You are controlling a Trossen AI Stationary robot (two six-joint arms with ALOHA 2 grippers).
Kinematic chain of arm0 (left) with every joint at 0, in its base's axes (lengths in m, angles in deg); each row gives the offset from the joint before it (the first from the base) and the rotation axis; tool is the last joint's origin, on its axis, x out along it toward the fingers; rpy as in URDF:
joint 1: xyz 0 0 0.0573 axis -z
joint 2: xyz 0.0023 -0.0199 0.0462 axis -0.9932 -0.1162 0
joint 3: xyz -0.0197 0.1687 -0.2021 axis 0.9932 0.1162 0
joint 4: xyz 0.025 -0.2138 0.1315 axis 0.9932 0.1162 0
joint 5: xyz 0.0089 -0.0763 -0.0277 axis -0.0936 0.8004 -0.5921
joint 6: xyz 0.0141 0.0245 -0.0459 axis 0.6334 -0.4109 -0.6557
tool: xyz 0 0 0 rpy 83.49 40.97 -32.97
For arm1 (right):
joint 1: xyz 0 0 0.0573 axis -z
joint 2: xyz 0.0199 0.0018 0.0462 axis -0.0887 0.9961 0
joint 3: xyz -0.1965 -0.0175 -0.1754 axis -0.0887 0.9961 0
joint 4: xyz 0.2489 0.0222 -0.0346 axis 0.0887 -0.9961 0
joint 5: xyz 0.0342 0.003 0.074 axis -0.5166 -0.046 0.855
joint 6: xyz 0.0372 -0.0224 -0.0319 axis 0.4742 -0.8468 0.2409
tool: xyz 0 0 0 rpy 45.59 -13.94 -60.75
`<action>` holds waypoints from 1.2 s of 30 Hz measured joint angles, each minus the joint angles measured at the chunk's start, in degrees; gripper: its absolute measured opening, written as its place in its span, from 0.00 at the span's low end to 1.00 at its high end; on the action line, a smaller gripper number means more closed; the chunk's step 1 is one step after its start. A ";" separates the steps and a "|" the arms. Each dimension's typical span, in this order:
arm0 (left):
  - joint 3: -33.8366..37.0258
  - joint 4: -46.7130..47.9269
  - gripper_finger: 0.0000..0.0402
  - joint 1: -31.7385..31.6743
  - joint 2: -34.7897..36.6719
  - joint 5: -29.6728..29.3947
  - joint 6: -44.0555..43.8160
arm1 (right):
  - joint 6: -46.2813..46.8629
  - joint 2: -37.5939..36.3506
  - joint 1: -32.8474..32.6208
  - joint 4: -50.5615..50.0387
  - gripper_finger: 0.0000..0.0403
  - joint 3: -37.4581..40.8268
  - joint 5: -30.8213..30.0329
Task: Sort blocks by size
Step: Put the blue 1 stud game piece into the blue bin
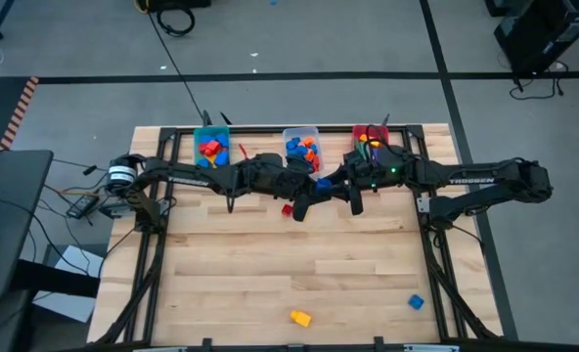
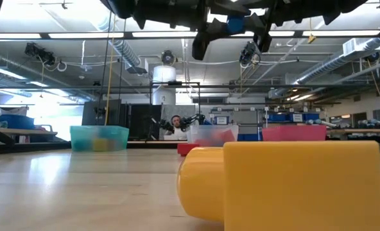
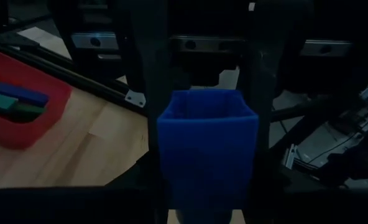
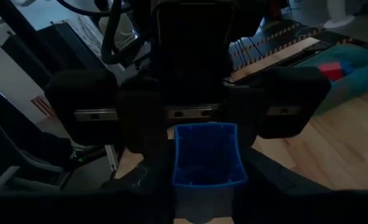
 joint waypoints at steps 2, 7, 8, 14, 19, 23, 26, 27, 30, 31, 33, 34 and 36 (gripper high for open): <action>0.00 0.07 0.34 0.00 0.00 -0.07 0.71 | -0.10 0.00 0.00 -0.09 0.39 0.00 -0.04; -0.09 3.02 0.34 -1.04 0.62 -0.31 1.37 | -1.30 -0.38 1.75 -0.98 0.44 0.00 -0.35; -0.09 5.31 0.34 -1.66 1.31 -0.12 1.36 | -1.31 -0.65 2.57 -1.65 0.45 0.00 -0.35; -0.07 18.38 0.34 -7.21 7.96 -0.37 0.51 | -0.16 -2.80 7.67 -6.15 0.52 0.00 -0.43; -0.09 31.32 0.34 -14.00 15.62 -5.74 3.21 | 2.71 -2.47 8.79 -11.97 0.56 0.00 -0.44; -0.03 44.77 0.34 -20.29 20.94 -10.24 6.11 | 5.12 -1.62 7.95 -17.81 0.56 0.02 -0.44; 1.94 49.42 0.34 -25.30 24.01 -11.06 7.64 | 6.69 -1.48 6.71 -19.94 0.56 0.01 -1.83; 3.31 50.87 0.34 -27.24 24.90 -11.07 7.73 | 7.59 -1.39 6.18 -20.25 0.56 0.01 -2.62; 8.24 53.24 0.34 -32.87 26.25 -11.15 6.76 | 10.00 -1.31 4.77 -19.85 0.56 0.00 -5.28; 10.05 53.85 0.34 -34.59 26.32 -10.90 5.54 | 10.52 -1.27 4.33 -19.96 0.56 0.00 -6.22; 13.64 55.63 0.34 -37.12 26.29 -9.11 4.20 | 11.82 -1.20 3.52 -20.08 0.56 0.00 -8.02; 15.27 55.72 0.34 -37.92 26.17 -8.20 4.37 | 12.50 -1.20 3.12 -20.01 0.56 0.00 -8.75; 17.80 55.05 0.34 -38.50 25.98 -8.30 5.50 | 13.80 -1.20 2.58 -19.92 0.56 0.00 -9.96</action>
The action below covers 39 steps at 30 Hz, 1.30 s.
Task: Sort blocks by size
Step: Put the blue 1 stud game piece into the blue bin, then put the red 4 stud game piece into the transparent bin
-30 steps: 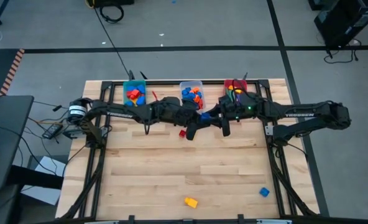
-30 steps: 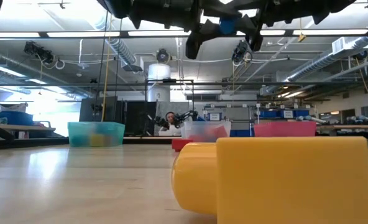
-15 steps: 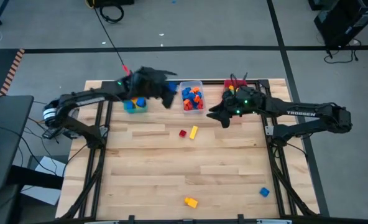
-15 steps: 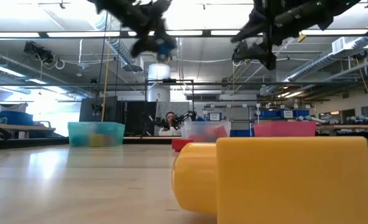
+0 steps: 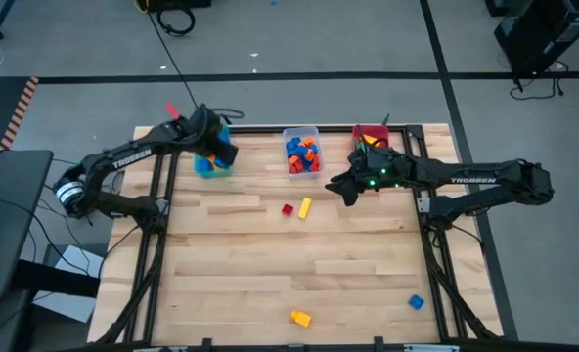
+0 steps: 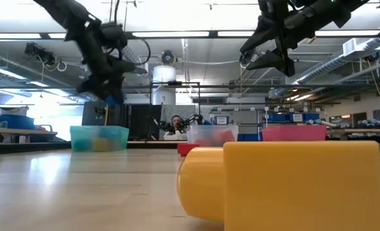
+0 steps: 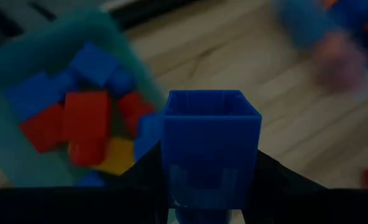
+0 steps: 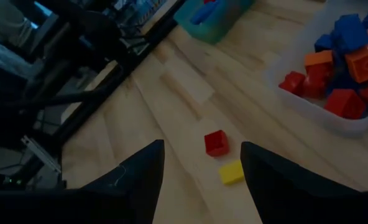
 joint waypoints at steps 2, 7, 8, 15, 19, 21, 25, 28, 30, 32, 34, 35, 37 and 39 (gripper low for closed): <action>2.24 0.19 0.34 -0.16 -0.24 -2.41 0.29 | 1.48 0.00 -0.48 -0.06 0.56 0.00 -1.18; 5.57 0.49 0.39 -0.56 -0.26 -7.56 2.71 | 4.79 0.00 -1.19 0.03 0.56 0.00 -4.10; 6.09 0.94 0.41 -0.56 -0.26 -8.92 3.35 | 5.40 0.00 -1.27 0.22 0.56 0.00 -4.54; 6.65 1.67 0.52 -1.34 -0.26 -14.95 4.80 | 6.99 0.00 -1.50 3.37 0.55 0.00 -6.80; 6.65 1.97 0.55 -1.83 -0.26 -15.19 6.13 | 8.16 -0.02 -1.50 4.31 0.55 0.00 -7.12; 6.58 1.99 0.56 -1.85 -0.28 -15.24 8.54 | 8.96 0.09 -1.53 4.30 0.55 0.00 -7.60; 5.14 1.47 0.57 -1.83 -0.28 -15.22 9.55 | 8.60 1.29 -2.40 4.58 0.54 0.00 -8.77; 3.90 1.62 0.57 -1.78 -0.14 -13.78 9.43 | 8.43 3.49 -3.14 5.86 0.55 0.00 -8.77; 3.35 1.53 0.57 -1.49 0.33 -11.88 10.33 | 8.37 5.95 -3.75 9.92 0.55 0.00 -8.77; 3.31 1.69 0.57 -0.86 1.23 -10.61 10.90 | 5.56 9.02 -4.33 17.40 0.55 0.02 -8.56; 3.31 1.67 0.57 -0.17 3.00 -10.72 10.86 | 0.38 12.22 -5.06 26.00 0.55 0.00 -8.25; 3.32 1.54 0.57 0.19 4.14 -11.52 10.80 | -2.08 13.83 -5.36 29.66 0.55 -0.11 -8.27; 4.01 0.21 0.57 0.89 7.15 -13.98 10.71 | -5.83 17.23 -5.96 33.64 0.55 -1.89 -9.90; 5.15 -0.68 0.57 1.69 10.67 -15.15 10.26 | -8.96 20.28 -6.34 32.65 0.55 -5.69 -11.09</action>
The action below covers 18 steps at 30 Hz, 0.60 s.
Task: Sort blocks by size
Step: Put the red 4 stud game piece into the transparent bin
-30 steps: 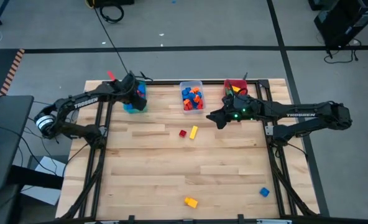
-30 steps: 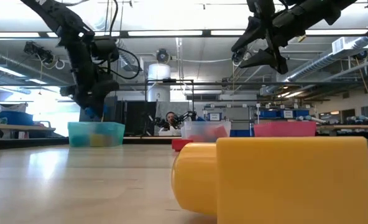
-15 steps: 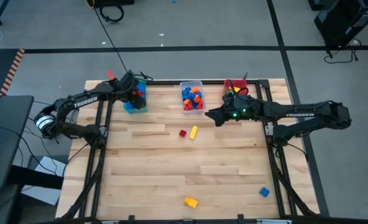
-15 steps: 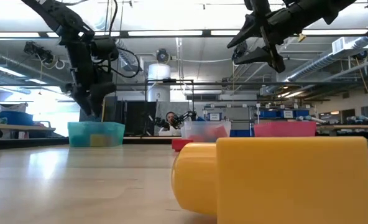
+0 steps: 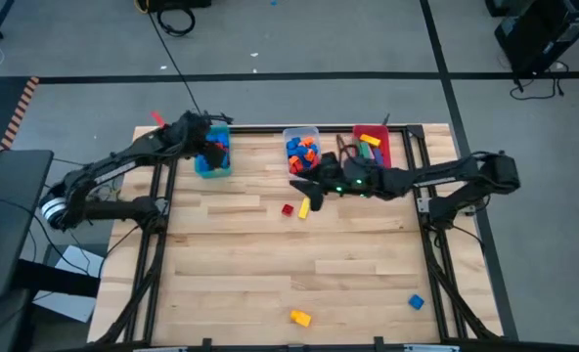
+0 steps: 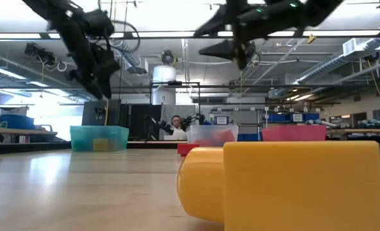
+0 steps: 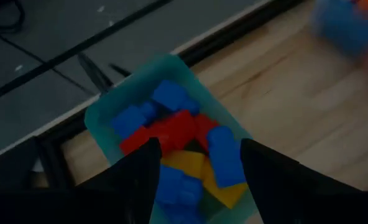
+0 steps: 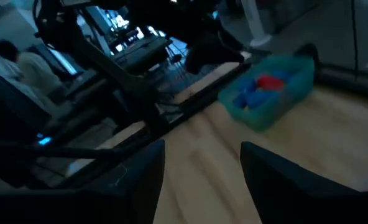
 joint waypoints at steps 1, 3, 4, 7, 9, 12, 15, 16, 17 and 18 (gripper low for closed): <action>0.71 -0.33 0.57 0.44 1.88 -0.02 -0.78 | -1.71 1.49 -0.12 -1.31 0.56 -2.57 -0.08; 2.40 -0.55 0.57 1.80 5.47 -0.02 -1.91 | -4.93 4.46 -0.36 -6.87 0.56 -8.28 -0.20; 3.44 -1.04 0.57 2.59 7.26 0.00 -2.77 | -6.39 6.13 -0.40 -11.00 0.57 -11.76 -0.20; 6.96 -5.14 0.57 5.44 12.38 0.16 -6.08 | -9.50 11.30 -0.41 -28.81 0.59 -22.76 -0.20; 9.49 -8.19 0.57 7.54 15.26 0.41 -7.39 | -9.95 15.15 -0.34 -40.35 0.61 -30.14 -0.20; 12.10 -10.74 0.57 10.60 17.97 1.57 -9.51 | -9.91 21.02 -0.24 -54.15 0.66 -39.81 -0.12; 13.30 -10.80 0.57 12.97 19.06 1.60 -11.66 | -10.23 26.45 -0.62 -62.65 0.71 -46.60 0.03; 13.56 -10.68 0.57 13.66 19.16 1.79 -12.32 | -10.42 28.12 -0.81 -64.51 0.72 -48.31 0.10; 13.71 -10.59 0.57 14.30 19.18 2.16 -13.01 | -10.69 29.63 -1.01 -66.30 0.74 -49.73 0.40; 13.72 -10.59 0.57 14.87 19.14 2.64 -13.38 | -10.82 31.05 -1.11 -68.10 0.75 -50.90 1.06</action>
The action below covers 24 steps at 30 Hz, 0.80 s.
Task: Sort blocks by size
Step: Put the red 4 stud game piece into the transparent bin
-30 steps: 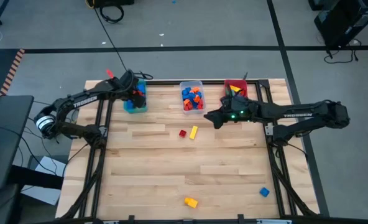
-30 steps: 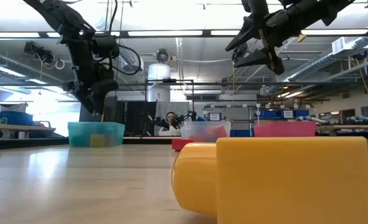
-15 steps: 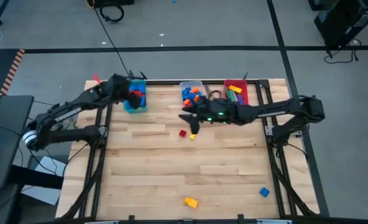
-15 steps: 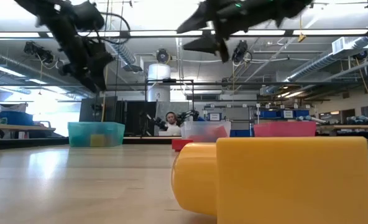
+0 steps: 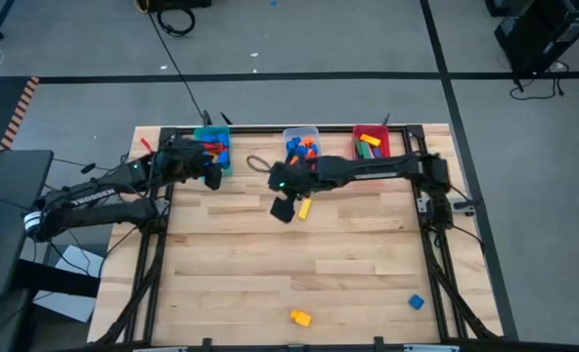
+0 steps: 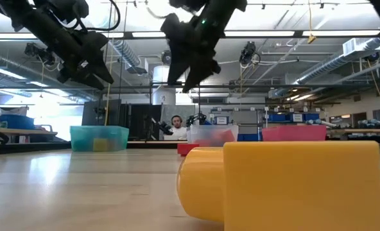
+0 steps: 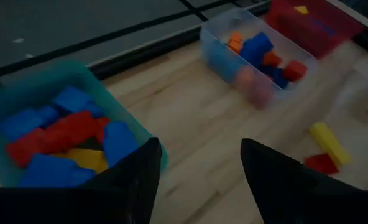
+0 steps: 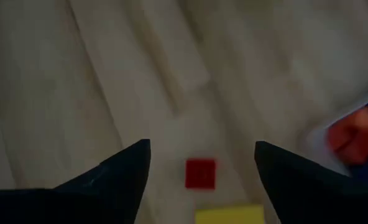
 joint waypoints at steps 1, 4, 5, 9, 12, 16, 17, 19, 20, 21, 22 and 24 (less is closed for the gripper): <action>0.00 0.00 0.57 0.58 -0.03 0.41 -0.43 | -0.02 1.33 -0.09 -1.28 0.76 -0.92 0.49; 0.00 -0.21 0.57 2.23 -0.06 0.86 -1.17 | 0.46 4.87 -0.40 -4.14 0.77 -2.67 1.64; 0.00 -0.26 0.57 2.79 -0.06 0.86 -1.21 | 0.49 5.77 -0.40 -4.63 0.77 -2.92 1.76; 0.00 -0.28 0.57 4.43 -0.06 0.88 -1.22 | 0.54 8.89 -0.40 -4.91 0.76 -3.06 1.74; 0.00 -0.28 0.57 5.13 -0.06 0.90 -1.22 | 0.55 10.83 -0.26 -5.19 0.75 -3.06 1.76; 0.00 -0.28 0.57 5.41 -0.08 0.90 -1.19 | 0.57 12.92 -0.20 -5.59 0.73 -3.11 1.76; 0.00 -0.27 0.57 5.41 -0.10 0.90 -1.19 | 0.56 13.57 -0.20 -5.93 0.73 -3.11 1.76; 0.00 -0.27 0.57 5.40 -0.10 0.86 -1.18 | 0.55 14.63 -0.20 -6.24 0.72 -3.11 1.76; 0.00 -0.26 0.57 5.39 -0.10 0.82 -1.17 | 0.57 15.10 -0.20 -6.24 0.72 -3.11 1.76; 0.00 -0.26 0.57 5.39 -0.10 0.74 -1.17 | 0.57 15.56 -0.20 -6.22 0.72 -3.11 1.76; 0.00 -0.26 0.57 5.39 -0.10 0.72 -1.15 | 0.57 15.89 -0.20 -6.26 0.71 -3.11 1.76; 0.00 -0.26 0.57 5.39 -0.10 0.68 -1.02 | 0.59 16.63 -0.20 -6.02 0.70 -3.11 1.75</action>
